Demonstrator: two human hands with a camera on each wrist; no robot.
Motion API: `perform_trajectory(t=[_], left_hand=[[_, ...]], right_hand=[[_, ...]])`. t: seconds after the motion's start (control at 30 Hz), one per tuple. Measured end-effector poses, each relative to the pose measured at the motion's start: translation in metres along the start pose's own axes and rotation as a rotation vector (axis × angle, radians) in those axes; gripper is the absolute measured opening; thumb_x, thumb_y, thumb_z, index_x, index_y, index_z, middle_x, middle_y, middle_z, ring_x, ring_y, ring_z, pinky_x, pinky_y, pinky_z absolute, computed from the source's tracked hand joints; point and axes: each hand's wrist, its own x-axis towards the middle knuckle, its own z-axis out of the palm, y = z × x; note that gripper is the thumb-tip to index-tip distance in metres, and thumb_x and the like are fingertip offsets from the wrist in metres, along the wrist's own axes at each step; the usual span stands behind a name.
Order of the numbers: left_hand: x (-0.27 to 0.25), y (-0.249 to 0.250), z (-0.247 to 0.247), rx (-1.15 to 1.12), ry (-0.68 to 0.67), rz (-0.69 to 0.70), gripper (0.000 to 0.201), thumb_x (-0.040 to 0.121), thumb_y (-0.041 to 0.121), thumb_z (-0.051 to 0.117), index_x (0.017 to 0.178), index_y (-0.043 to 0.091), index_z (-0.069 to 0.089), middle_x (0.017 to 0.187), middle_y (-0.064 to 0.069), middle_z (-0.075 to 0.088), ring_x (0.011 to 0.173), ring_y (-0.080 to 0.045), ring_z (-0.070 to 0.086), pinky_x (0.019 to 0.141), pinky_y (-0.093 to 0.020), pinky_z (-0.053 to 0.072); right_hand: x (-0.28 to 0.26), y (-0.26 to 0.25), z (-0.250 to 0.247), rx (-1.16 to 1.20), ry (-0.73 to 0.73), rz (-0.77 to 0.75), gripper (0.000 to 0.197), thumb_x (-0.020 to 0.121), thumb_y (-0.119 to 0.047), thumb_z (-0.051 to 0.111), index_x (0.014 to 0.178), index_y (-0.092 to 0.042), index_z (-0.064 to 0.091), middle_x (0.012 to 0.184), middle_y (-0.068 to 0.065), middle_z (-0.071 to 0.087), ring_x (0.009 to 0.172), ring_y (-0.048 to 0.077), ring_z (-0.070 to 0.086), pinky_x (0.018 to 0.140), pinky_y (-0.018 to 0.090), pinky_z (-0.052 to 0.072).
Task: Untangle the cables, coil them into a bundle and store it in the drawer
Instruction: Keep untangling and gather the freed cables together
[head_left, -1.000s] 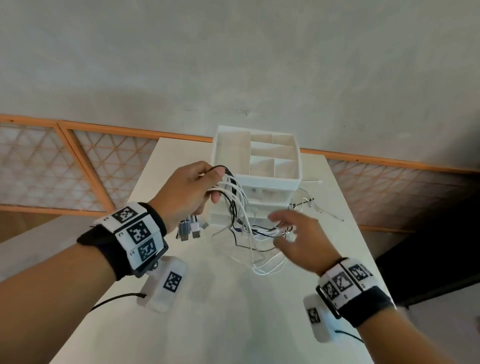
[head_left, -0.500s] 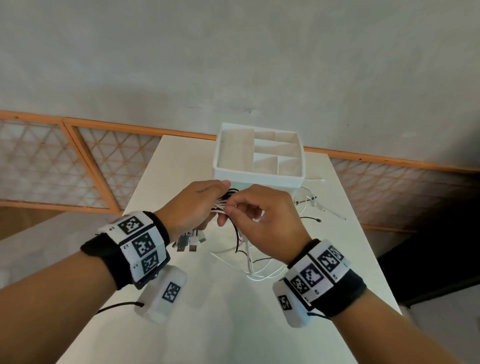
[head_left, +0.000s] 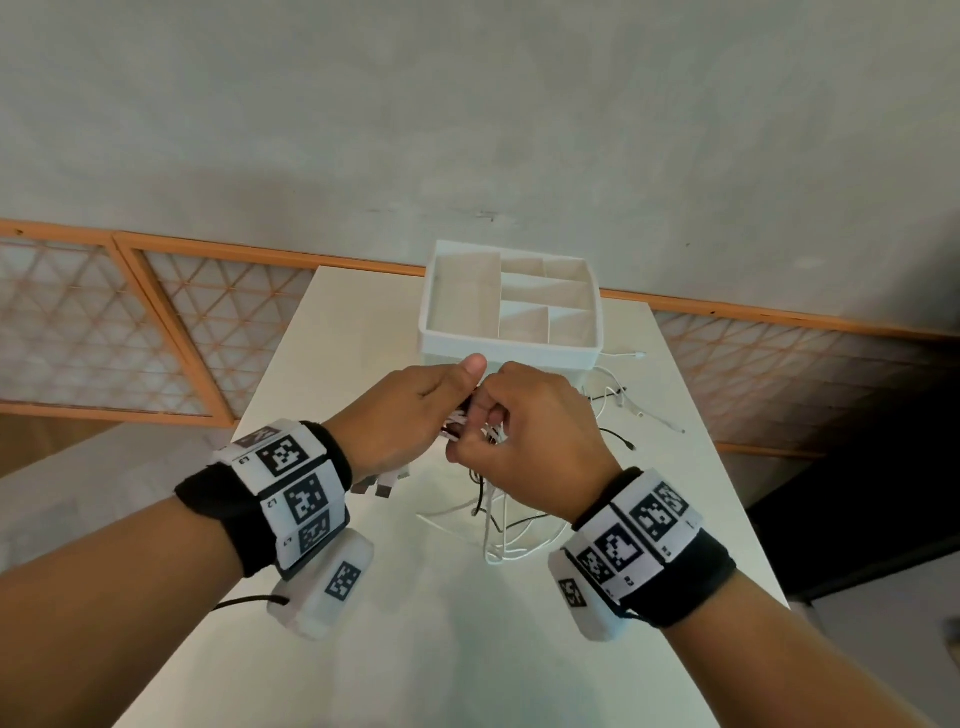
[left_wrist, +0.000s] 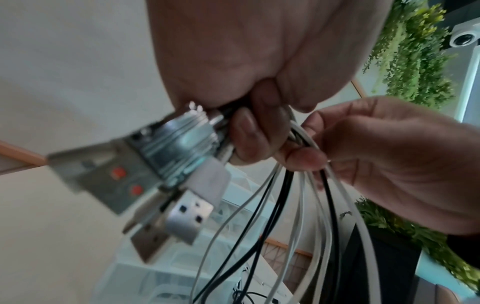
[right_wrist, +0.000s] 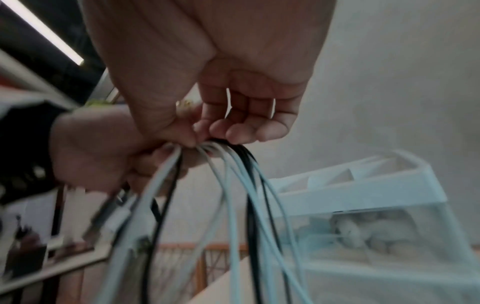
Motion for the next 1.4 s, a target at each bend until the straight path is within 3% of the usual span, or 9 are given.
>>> perform_trajectory(t=[0.37,0.6,0.7,0.83,0.97,1.07,1.2,1.3,1.4], left_hand=[[-0.002,0.000,0.003,0.024,-0.022,-0.007,0.062,0.102,0.049,0.019,0.063,0.023,0.059,0.040,0.018,0.053,0.040,0.006,0.050,0.045,-0.005,0.035],[-0.006,-0.024,-0.025,0.032,0.066,-0.053,0.060,0.096,0.055,0.046,0.078,-0.001,0.060,0.051,-0.002,0.055,0.040,-0.009,0.036,0.042,-0.016,0.033],[-0.007,-0.021,-0.032,-0.088,0.090,-0.062,0.048,0.100,0.046,0.045,0.080,0.005,0.061,0.052,-0.003,0.056,0.042,-0.013,0.032,0.041,-0.022,0.029],[0.000,-0.015,-0.025,-0.141,0.064,-0.096,0.041,0.104,0.037,0.042,0.078,0.010,0.058,0.053,-0.007,0.055,0.040,-0.015,0.030,0.042,-0.024,0.026],[0.010,-0.007,-0.011,-0.137,0.039,-0.112,0.038,0.104,0.032,0.040,0.080,0.010,0.060,0.051,-0.007,0.054,0.040,-0.016,0.033,0.038,-0.021,0.027],[0.011,-0.004,-0.009,-0.133,-0.017,-0.082,0.040,0.103,0.032,0.040,0.078,0.013,0.064,0.056,-0.010,0.054,0.042,-0.016,0.035,0.041,-0.023,0.029],[0.005,-0.012,-0.017,-0.150,-0.010,-0.122,0.034,0.102,0.029,0.044,0.083,0.004,0.057,0.058,-0.005,0.059,0.044,-0.015,0.032,0.044,-0.025,0.029],[0.006,-0.019,-0.017,-0.172,0.001,-0.144,0.033,0.102,0.028,0.043,0.092,-0.002,0.053,0.055,-0.005,0.056,0.042,-0.016,0.029,0.044,-0.026,0.025],[0.006,-0.023,-0.013,-0.207,-0.022,-0.134,0.034,0.102,0.031,0.044,0.088,0.002,0.054,0.052,-0.006,0.052,0.042,-0.017,0.029,0.044,-0.026,0.025]], right_hand=[[-0.003,-0.005,0.010,-0.076,0.109,-0.071,0.010,0.072,-0.031,0.058,0.070,-0.022,0.062,0.067,-0.009,0.058,0.061,0.014,0.056,0.055,0.030,0.047],[-0.002,0.105,-0.022,-0.104,0.082,0.433,0.009,0.084,-0.018,0.069,0.075,-0.023,0.068,0.059,-0.013,0.056,0.061,0.009,0.057,0.065,0.021,0.042],[-0.013,0.130,-0.017,-0.144,-0.126,0.573,0.004,0.086,-0.026,0.072,0.085,-0.022,0.070,0.072,-0.006,0.068,0.076,0.018,0.068,0.088,0.032,0.052],[-0.010,0.100,-0.018,0.154,-0.103,0.352,0.064,0.080,-0.026,0.075,0.139,-0.028,0.051,0.133,-0.006,0.059,0.116,0.015,0.059,0.088,0.019,0.043],[-0.002,0.025,-0.009,0.294,-0.173,0.010,0.113,0.070,-0.053,0.083,0.157,-0.031,0.014,0.156,-0.012,0.038,0.139,0.003,0.038,0.112,0.013,0.029],[0.004,0.012,0.022,0.081,0.003,-0.078,0.065,0.080,-0.038,0.067,0.140,-0.018,0.050,0.118,-0.001,0.070,0.108,0.018,0.064,0.094,0.037,0.051],[0.012,0.056,0.027,0.092,0.067,0.149,0.026,0.080,-0.038,0.050,0.082,-0.022,0.071,0.067,-0.005,0.067,0.066,0.022,0.062,0.064,0.035,0.052],[0.008,0.067,0.029,0.043,-0.056,0.196,0.020,0.082,-0.033,0.062,0.100,-0.030,0.071,0.084,-0.004,0.073,0.081,0.023,0.066,0.076,0.035,0.054],[0.005,0.046,0.034,0.165,-0.077,0.093,0.054,0.082,-0.038,0.072,0.133,-0.027,0.057,0.112,-0.004,0.073,0.100,0.015,0.067,0.090,0.029,0.051]])
